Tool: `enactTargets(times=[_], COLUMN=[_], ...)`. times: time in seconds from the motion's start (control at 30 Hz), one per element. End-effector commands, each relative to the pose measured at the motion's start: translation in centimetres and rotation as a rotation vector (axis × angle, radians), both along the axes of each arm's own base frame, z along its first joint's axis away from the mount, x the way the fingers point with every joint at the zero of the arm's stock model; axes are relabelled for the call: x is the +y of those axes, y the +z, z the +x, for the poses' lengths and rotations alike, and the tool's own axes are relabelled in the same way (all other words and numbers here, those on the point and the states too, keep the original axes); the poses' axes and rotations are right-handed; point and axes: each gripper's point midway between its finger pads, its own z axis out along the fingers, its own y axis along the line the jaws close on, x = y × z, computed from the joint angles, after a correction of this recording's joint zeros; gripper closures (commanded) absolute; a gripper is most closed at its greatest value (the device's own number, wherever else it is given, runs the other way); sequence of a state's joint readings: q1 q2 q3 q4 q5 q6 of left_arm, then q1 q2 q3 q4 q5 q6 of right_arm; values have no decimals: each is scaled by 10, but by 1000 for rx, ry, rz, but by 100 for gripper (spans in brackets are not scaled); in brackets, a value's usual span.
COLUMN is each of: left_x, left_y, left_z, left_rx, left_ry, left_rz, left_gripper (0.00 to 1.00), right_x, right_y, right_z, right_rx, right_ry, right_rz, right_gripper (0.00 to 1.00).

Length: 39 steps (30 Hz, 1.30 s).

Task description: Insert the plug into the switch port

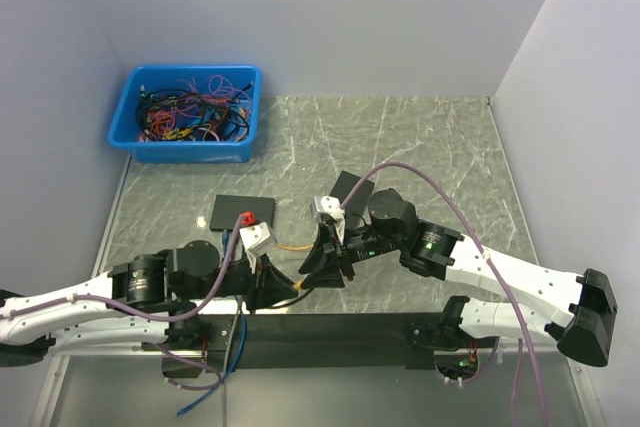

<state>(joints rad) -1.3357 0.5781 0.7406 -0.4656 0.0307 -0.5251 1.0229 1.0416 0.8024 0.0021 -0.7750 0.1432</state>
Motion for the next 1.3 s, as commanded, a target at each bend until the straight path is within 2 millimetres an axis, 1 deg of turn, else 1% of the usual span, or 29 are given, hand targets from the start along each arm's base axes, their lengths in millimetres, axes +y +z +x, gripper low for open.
enactTargets(times=[0.0, 0.23, 0.3, 0.5, 0.57, 0.67, 0.77, 0.8, 1.0, 1.13, 1.27], left_x=[-1, -3, -2, 1, 2, 3, 4, 4, 8, 8, 9], left_y=[13, 9, 10, 13, 13, 14, 15, 15, 19, 18, 19], left_z=[-5, -7, -1, 2, 2, 4, 6, 6, 8, 9, 11], left_rx=[8, 14, 4, 3, 2, 2, 0, 1, -4, -6, -7], left_ry=[0, -7, 22, 45, 48, 62, 71, 73, 90, 96, 107], left_rz=[-49, -30, -33, -44, -46, -46, -49, -49, -67, -62, -64], left_gripper=[99, 99, 99, 99, 99, 100, 99, 99, 99, 99, 100], right_x=[2, 4, 4, 5, 5, 6, 7, 7, 10, 9, 9], right_y=[11, 7, 7, 4, 4, 2, 3, -1, -6, -5, -6], right_z=[8, 7, 7, 3, 1, -1, -4, -4, -9, -13, -14], right_rx=[-41, -25, -22, -5, -1, 3, 4, 13, 26, 27, 28], right_ry=[-30, -17, -15, 11, 22, 37, 62, 58, 94, 105, 112], right_rz=[28, 16, 15, 7, 6, 2, 4, -15, -33, -29, -29], right_gripper=[57, 62, 62, 64, 68, 71, 71, 71, 72, 71, 72])
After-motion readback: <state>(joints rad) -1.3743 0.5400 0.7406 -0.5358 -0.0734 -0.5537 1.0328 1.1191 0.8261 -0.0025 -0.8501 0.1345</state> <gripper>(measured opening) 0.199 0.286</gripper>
